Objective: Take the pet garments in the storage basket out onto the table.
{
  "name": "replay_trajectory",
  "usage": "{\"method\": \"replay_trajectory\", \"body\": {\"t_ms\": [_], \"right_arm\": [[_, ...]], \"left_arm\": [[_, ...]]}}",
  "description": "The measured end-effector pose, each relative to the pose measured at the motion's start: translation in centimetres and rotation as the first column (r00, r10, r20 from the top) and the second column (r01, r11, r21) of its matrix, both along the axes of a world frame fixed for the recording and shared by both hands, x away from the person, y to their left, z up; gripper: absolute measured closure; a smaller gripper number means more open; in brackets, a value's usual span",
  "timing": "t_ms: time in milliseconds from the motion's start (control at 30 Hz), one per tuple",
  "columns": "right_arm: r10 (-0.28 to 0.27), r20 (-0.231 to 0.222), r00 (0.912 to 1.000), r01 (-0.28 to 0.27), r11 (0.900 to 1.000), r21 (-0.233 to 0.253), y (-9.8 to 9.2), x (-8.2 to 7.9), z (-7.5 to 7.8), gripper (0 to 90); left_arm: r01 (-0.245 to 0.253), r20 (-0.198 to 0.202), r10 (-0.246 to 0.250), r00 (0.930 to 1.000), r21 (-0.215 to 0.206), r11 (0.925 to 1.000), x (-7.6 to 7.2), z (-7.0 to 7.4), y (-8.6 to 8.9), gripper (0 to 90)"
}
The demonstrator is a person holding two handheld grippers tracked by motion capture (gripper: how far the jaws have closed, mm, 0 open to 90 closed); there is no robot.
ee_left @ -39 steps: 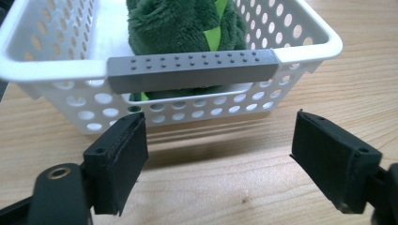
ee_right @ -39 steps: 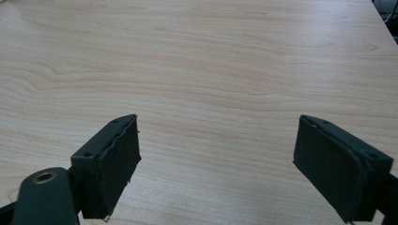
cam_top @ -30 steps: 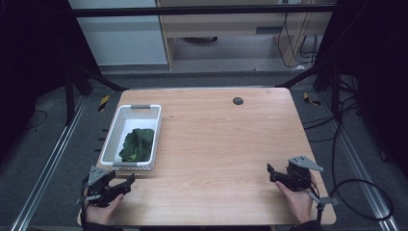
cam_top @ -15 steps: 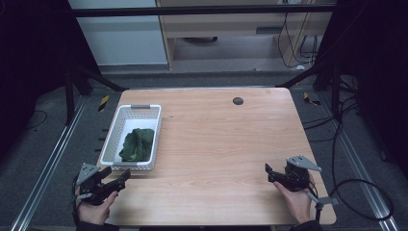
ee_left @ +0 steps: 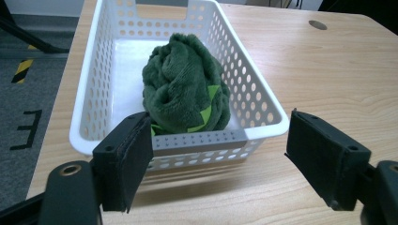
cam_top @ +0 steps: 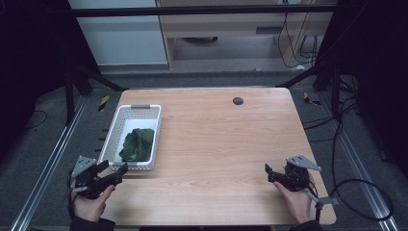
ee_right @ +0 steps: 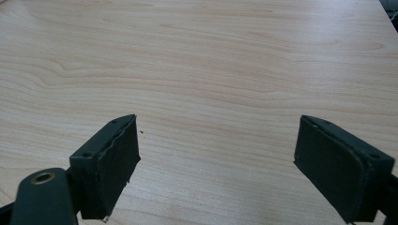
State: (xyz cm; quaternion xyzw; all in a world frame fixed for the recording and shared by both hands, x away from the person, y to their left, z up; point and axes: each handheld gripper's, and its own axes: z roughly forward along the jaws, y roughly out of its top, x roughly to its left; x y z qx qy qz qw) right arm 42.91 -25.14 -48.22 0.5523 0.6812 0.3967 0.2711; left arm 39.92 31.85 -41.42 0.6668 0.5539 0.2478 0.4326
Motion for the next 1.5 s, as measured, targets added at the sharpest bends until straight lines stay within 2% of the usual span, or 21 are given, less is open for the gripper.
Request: {"method": "replay_trajectory", "body": {"t_ms": [233, 600, 833, 1000, 1133, 1500], "right_arm": [[-0.001, 0.009, 1.0, 0.002, 1.0, -0.011, -0.1, 0.0, 0.1, 13.7], [-0.006, 0.009, 0.9999, 0.006, 1.0, -0.011, -0.2, 0.0, 0.1, 13.4], [-0.007, 0.005, 1.0, 0.007, 1.0, -0.007, -0.2, 0.0, 0.1, 13.1], [-0.006, 0.004, 1.0, 0.006, 1.0, -0.013, -0.2, 0.1, 0.1, 12.9], [-0.005, 0.003, 1.0, 0.005, 1.0, -0.015, -0.2, 0.1, 0.1, 12.7], [-0.006, 0.0, 1.0, 0.006, 1.0, -0.02, -0.2, 0.2, 0.1, 12.4]], "left_arm": [[0.015, 0.026, -0.016, 0.9995, 0.016, 0.9998, 1.3, 1.7, -0.6, 22.2], [0.033, 0.04, -0.034, 0.9986, 0.04, 0.9987, 3.2, 3.5, -1.1, 21.8], [0.052, 0.011, -0.052, 0.9986, 0.046, 0.9976, 4.8, 3.6, -1.1, 21.2], [0.051, 0.007, -0.052, 0.9986, 0.049, 0.9975, 5.6, 3.7, -1.0, 20.8], [0.048, -0.014, -0.047, 0.9988, 0.054, 0.9974, 6.7, 3.9, -0.7, 20.6], [0.068, -0.063, -0.064, 0.996, 0.062, 0.9958, 8.7, 4.2, -0.4, 20.7]]}}
